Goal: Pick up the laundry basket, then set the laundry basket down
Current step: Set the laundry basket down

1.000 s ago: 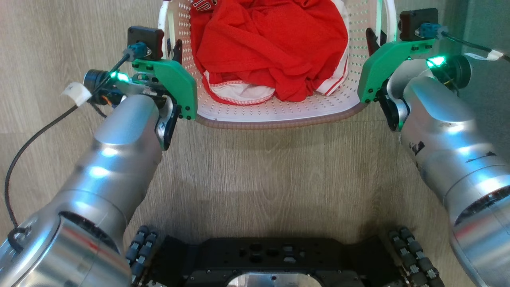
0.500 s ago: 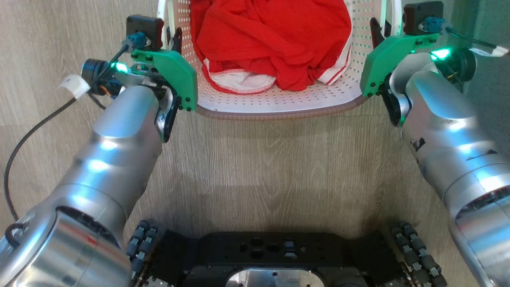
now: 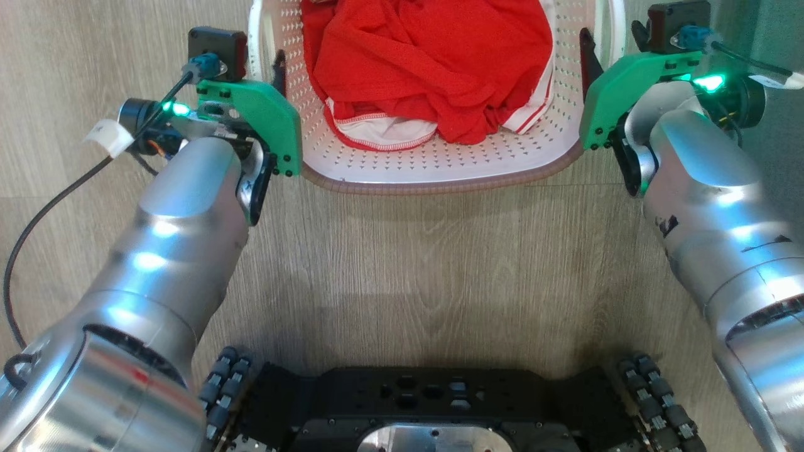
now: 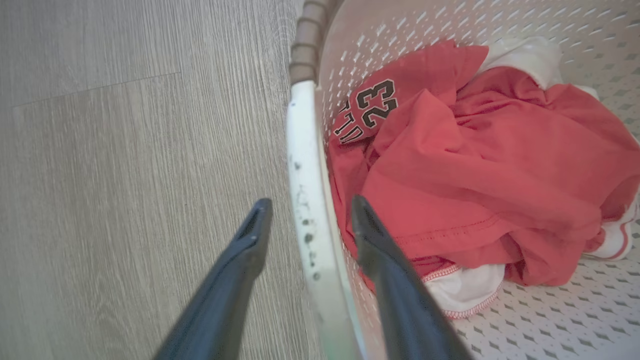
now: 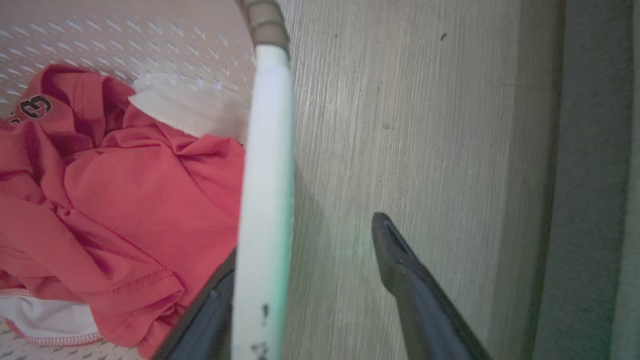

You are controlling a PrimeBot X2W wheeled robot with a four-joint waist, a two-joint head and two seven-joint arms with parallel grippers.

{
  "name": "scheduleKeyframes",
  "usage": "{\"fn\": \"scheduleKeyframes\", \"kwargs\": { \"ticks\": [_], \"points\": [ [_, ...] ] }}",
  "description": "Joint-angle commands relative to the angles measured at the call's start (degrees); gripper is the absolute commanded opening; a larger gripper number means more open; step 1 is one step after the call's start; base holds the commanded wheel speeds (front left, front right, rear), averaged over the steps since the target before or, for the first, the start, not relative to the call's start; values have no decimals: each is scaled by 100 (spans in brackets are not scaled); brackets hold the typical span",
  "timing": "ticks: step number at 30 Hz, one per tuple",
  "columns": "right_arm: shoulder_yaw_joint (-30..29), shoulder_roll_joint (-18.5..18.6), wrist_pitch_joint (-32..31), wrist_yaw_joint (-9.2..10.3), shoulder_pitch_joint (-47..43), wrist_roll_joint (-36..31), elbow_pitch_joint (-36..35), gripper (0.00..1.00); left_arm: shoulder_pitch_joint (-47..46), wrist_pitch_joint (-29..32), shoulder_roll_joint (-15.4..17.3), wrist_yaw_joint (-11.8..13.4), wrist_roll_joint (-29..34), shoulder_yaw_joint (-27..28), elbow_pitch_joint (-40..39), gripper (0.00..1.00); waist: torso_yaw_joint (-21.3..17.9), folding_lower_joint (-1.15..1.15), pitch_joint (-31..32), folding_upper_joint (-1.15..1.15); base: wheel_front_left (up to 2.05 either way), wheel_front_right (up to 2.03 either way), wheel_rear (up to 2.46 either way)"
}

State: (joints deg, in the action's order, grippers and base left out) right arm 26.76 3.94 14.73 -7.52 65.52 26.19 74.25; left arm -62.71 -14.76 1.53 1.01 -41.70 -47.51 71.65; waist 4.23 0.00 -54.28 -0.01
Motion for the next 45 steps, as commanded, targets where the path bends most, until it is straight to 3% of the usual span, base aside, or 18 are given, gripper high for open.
{"fn": "scheduleKeyframes", "kwargs": {
  "ticks": [1, 12, 21, 32, 45],
  "points": [
    [40, -105, 19, 3, -128, -34, -30, 100, 92, -24, 155, 56, 3, 104, 1, 100, 2, 0, 22, 1, 0, 0, 0],
    [91, -105, 26, 3, -139, -38, -386, 100, 230, -24, 318, 224, 235, 438, -497, 100, -87, 0, 327, 1, 0, 0, 0],
    [-434, -106, 26, 3, -480, -583, -1106, 100, 858, -24, 554, 284, 827, 1182, -1711, 100, -165, 0, 1020, 1, 0, 0, 0],
    [-1177, -106, 27, 3, -1785, -1255, -2667, 100, 2380, -24, 684, 167, 2000, 2355, -3534, 100, -153, 0, 2324, 1, 0, 0, 0],
    [-1572, -106, 27, 3, -3716, -1202, -4394, 100, 4225, -24, 396, -131, 2561, 3207, -4940, 100, -173, 0, 3859, 1, 0, 0, 0]
  ]
}}
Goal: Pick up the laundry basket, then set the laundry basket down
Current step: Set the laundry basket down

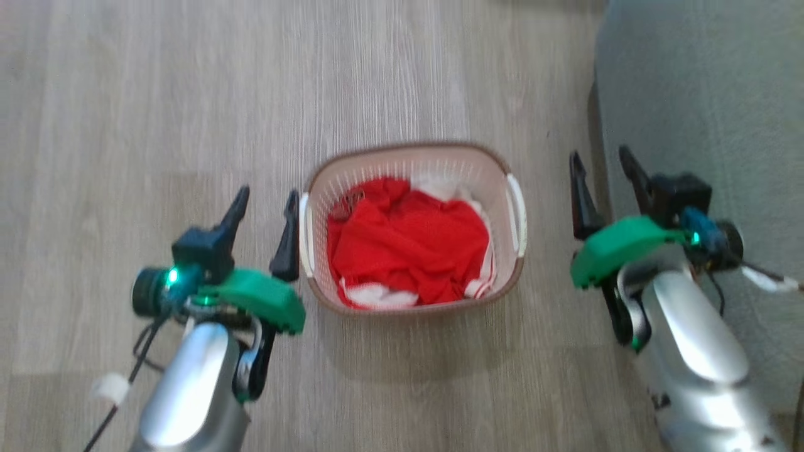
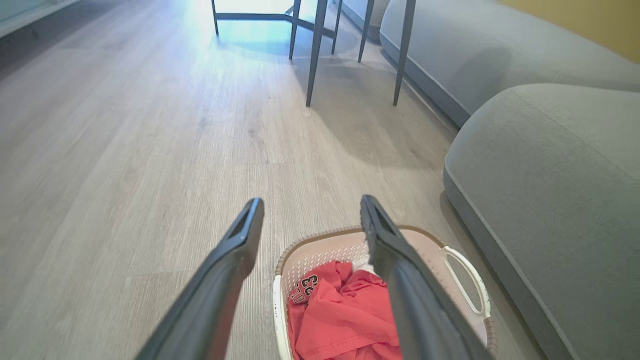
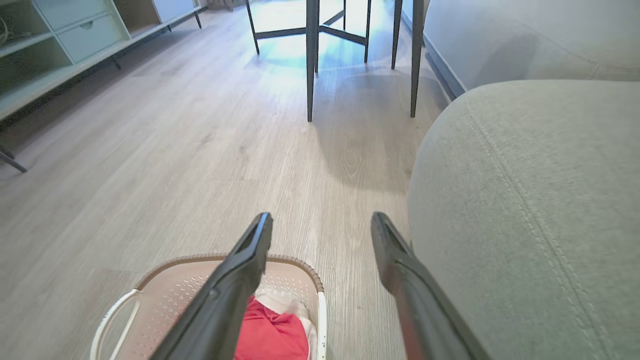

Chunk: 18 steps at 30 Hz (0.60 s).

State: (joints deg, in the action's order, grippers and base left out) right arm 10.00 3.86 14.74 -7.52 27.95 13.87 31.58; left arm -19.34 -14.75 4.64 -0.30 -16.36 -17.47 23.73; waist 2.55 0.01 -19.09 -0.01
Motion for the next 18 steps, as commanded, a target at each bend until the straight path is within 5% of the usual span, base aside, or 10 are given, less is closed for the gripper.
{"fn": "scheduleKeyframes", "kwargs": {
  "ticks": [1, 18],
  "points": [
    [77, -98, 26, 3, -102, 34, -235, 100, 15, -25, 71, -5, 66, 252, -226, 100, -5, -1, 446, 1, 0, 0, 0],
    [-221, -98, 26, 3, -2057, 65, -1829, 100, 1743, -25, -38, 287, 388, 968, -1235, 100, -28, -1, 1695, 1, 0, 0, 0]
  ]
}}
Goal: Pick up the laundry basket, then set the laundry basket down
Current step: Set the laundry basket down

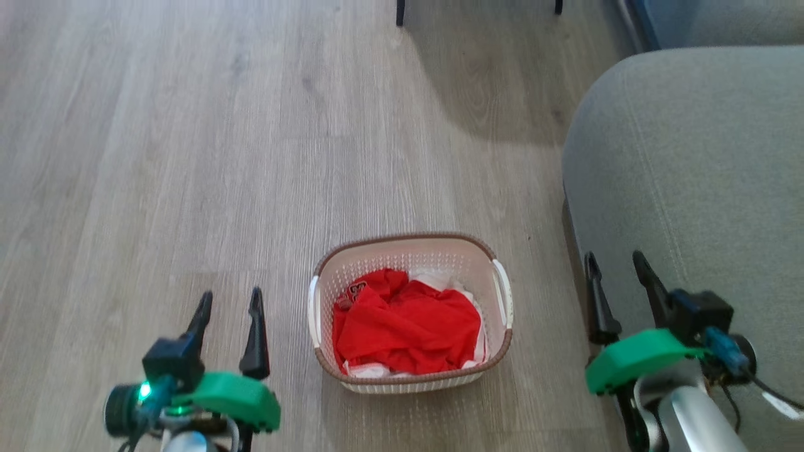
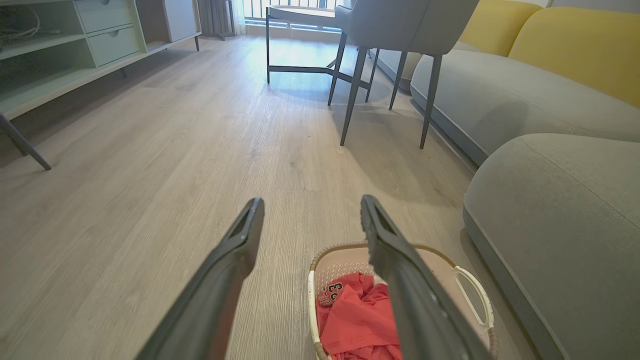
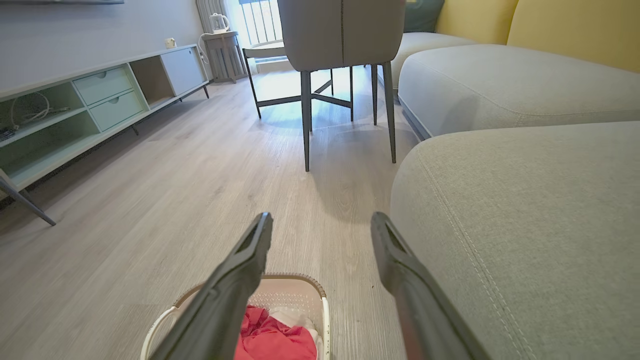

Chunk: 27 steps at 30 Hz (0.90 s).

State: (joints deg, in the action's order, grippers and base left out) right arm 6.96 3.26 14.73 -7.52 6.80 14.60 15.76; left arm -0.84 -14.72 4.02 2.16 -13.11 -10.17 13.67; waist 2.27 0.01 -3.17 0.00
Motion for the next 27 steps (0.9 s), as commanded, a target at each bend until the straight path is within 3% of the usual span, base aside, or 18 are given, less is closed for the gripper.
{"fn": "scheduleKeyframes", "kwargs": {
  "ticks": [1, 11, 27],
  "points": [
    [66, -38, 27, 3, -24, -13, -300, 100, -27, -28, 29, 52, 72, 266, -259, 100, 0, -1, 140, 0, 0, 0, 0],
    [-133, -38, 27, 3, -505, -42, -687, 100, 429, -28, 45, 104, 195, 399, -468, 100, 8, -1, 354, 0, 0, 0, 0],
    [-167, -38, 27, 3, -689, -55, -669, 100, 563, -28, 47, 33, 289, 392, -466, 100, -1, -1, 470, 0, 0, 0, 0]
  ]
}}
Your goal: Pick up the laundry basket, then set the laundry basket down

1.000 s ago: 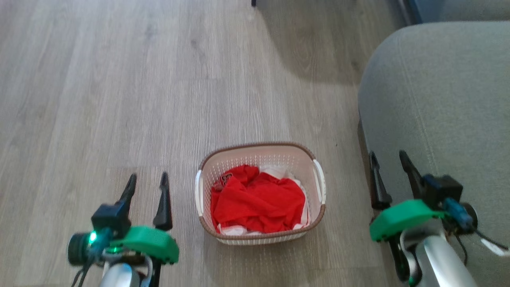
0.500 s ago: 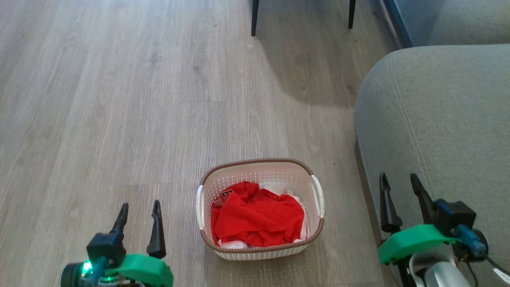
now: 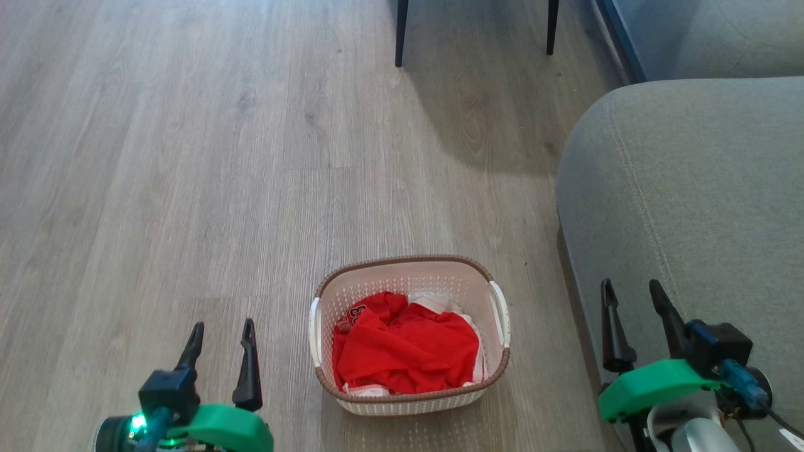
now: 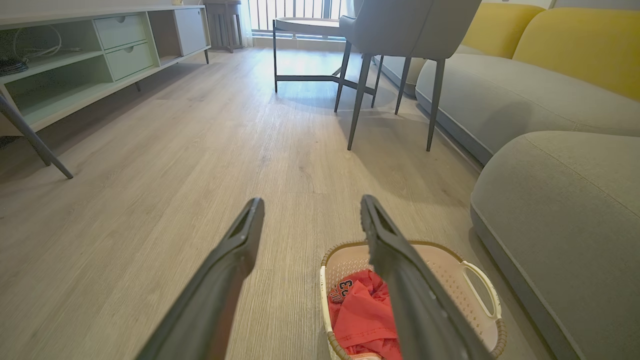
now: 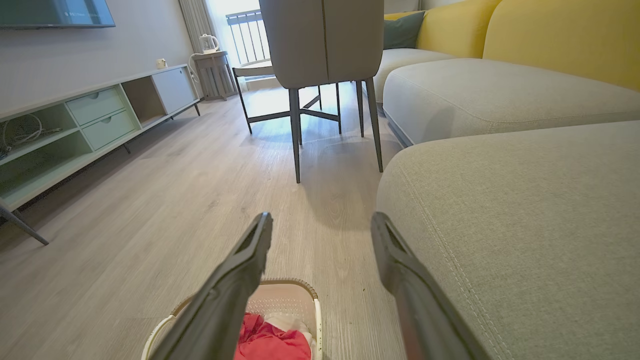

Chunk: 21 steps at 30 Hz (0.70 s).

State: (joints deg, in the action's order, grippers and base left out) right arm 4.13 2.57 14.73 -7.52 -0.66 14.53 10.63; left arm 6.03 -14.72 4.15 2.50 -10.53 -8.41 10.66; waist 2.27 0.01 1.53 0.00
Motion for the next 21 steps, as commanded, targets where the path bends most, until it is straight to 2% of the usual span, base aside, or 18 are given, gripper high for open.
{"fn": "scheduleKeyframes", "kwargs": {
  "ticks": [1, 4, 5, 9, 21],
  "points": [
    [113, 31, 27, 3, 57, -47, -154, 100, -121, -28, 38, 0, 38, 211, -161, 100, -5, -1, 2, 0, 0, 0, 0],
    [107, 31, 27, 3, 49, -35, -148, 100, -122, -28, 54, 20, 71, 208, -169, 100, -9, -1, 12, 0, 0, 0, 0],
    [-3, -2, 1, 0, -1, 2, 21, 0, 3, 1, -1, 1, 13, -5, 17, 0, -9, -1, 12, 0, 0, 0, 0],
    [7, -21, -8, 0, -66, 62, 331, 0, 56, 19, -28, -5, -40, -17, 337, 0, -12, -1, 13, 0, 0, 0, 0],
    [-45, 25, -172, 0, 5, 855, 331, 0, -69, 226, -38, -101, -824, 133, 341, 0, -32, -1, -5, 0, 0, 0, 0]
  ]
}}
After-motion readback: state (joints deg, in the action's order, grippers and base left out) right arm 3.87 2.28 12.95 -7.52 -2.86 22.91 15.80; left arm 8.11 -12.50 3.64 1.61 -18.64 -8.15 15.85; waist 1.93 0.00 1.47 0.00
